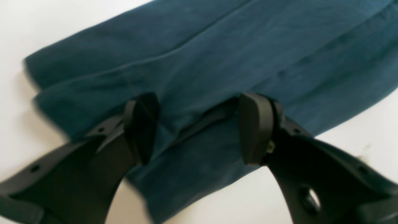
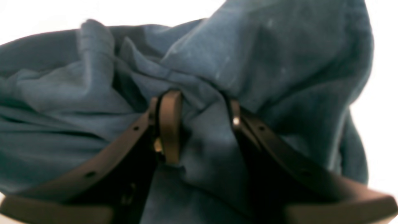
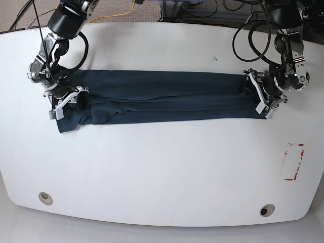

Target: Layout the t-shirt on the table in an organized manner, then fold the t-shirt properly

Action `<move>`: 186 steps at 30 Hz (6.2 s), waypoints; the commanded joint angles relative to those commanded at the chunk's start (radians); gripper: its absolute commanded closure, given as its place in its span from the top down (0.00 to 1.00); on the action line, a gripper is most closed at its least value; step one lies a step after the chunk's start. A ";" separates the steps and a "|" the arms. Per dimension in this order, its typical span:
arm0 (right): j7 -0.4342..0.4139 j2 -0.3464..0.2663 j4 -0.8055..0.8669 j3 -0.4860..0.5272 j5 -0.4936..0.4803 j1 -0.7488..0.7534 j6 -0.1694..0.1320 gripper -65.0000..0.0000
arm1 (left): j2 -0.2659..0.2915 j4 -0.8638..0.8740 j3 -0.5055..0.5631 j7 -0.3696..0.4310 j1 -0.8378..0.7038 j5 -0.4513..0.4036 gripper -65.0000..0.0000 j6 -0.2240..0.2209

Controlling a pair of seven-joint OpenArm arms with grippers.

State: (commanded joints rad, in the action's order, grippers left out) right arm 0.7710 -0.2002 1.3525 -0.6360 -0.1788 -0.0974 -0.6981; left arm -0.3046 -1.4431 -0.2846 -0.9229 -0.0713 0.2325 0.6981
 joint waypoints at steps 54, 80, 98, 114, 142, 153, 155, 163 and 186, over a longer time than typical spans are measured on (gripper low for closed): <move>0.173 0.121 0.307 -0.002 0.000 0.146 0.000 0.48 | 0.003 0.003 0.000 -0.002 0.020 0.002 0.59 0.000; 0.104 0.087 0.207 -0.009 0.098 -0.041 0.000 0.94 | 0.003 0.002 0.000 -0.002 0.015 0.002 0.59 0.000; -0.054 -0.021 -0.196 -0.009 0.092 -0.195 0.000 0.50 | 0.002 0.000 0.000 -0.002 0.002 0.003 0.59 0.000; -0.049 -0.020 -0.127 -0.091 0.101 -0.187 0.000 0.16 | -0.002 0.003 0.000 -0.002 0.000 -0.002 0.59 0.000; -0.038 -0.035 -0.032 -0.133 0.094 -0.172 0.000 0.84 | -0.002 0.003 0.000 -0.002 0.000 -0.003 0.59 0.000; 0.330 0.097 0.440 -0.129 0.091 -0.104 0.000 0.85 | -0.002 0.003 0.000 -0.002 0.000 -0.003 0.59 0.000; 0.374 0.137 0.499 -0.129 0.091 -0.086 0.000 0.85 | 0.000 0.003 0.000 -0.002 0.002 -0.003 0.59 0.000; 0.402 0.187 0.516 -0.032 0.091 0.002 0.000 0.84 | 0.002 0.005 0.000 -0.002 0.003 -0.003 0.59 0.000; 0.334 0.206 0.367 -0.002 0.092 0.048 0.000 0.22 | -0.002 0.005 0.003 -0.002 0.003 -0.003 0.59 0.000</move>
State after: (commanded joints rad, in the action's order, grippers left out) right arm 1.1055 0.0054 1.7192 -0.6375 -0.0867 -0.0499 -0.6981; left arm -0.3061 -1.4385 -0.2816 -0.9244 -0.0683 0.2294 0.6981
